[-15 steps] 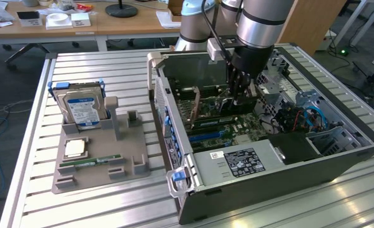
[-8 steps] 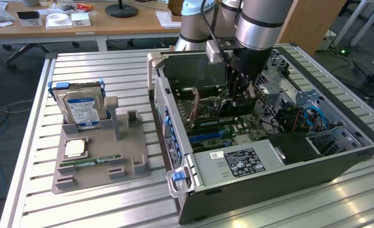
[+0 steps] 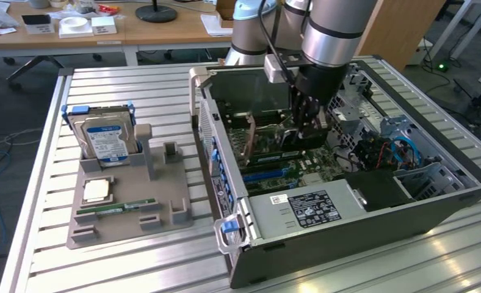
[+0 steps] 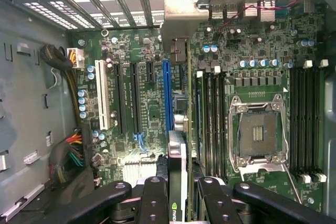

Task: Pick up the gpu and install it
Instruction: 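Insert the gpu into the slot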

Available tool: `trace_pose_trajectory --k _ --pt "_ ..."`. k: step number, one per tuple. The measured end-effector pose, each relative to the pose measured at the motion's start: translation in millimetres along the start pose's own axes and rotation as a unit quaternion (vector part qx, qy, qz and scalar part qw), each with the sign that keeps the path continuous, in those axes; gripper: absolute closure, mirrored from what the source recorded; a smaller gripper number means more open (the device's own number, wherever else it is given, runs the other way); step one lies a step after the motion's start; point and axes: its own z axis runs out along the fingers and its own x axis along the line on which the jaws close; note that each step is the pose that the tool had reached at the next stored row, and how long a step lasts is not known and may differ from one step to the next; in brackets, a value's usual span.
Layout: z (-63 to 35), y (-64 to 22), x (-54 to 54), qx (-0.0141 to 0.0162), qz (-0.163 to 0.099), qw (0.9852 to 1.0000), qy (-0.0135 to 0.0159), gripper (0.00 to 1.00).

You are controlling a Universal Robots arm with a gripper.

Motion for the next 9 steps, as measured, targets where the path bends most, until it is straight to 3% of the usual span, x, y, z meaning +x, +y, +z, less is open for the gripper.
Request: trace_pose_trajectory --k 9 --pt "10.1 4.5 2.1 -0.0001 -0.007 1.0000 -0.0001 0.73"
